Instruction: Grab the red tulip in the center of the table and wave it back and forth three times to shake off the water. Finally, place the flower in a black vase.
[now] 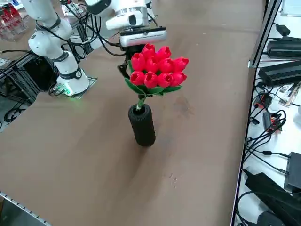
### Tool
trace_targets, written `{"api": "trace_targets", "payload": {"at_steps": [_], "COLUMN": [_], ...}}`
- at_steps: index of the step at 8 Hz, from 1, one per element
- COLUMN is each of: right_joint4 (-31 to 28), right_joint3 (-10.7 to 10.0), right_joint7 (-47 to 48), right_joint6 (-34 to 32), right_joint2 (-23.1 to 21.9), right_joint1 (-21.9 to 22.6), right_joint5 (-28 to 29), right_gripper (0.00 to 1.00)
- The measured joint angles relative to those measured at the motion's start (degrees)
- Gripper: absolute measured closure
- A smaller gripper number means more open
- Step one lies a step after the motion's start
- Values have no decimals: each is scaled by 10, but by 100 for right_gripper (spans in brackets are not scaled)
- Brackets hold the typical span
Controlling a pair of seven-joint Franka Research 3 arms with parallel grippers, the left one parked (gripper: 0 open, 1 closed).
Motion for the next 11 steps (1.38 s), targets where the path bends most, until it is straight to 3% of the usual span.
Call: {"api": "trace_targets", "payload": {"at_steps": [2, 7, 8, 11], "right_joint4": [-14, -46, -54, -56], "right_joint3": [1, -1, -2, -3], "right_joint7": [42, 69, 72, 74], "right_joint6": [9, 14, 14, 14], "right_joint2": [0, 2, 2, -6], "right_joint1": [10, 9, 8, 8], "right_joint5": [-33, -38, -38, -40], "right_gripper": [86, 84, 78, 28]}}
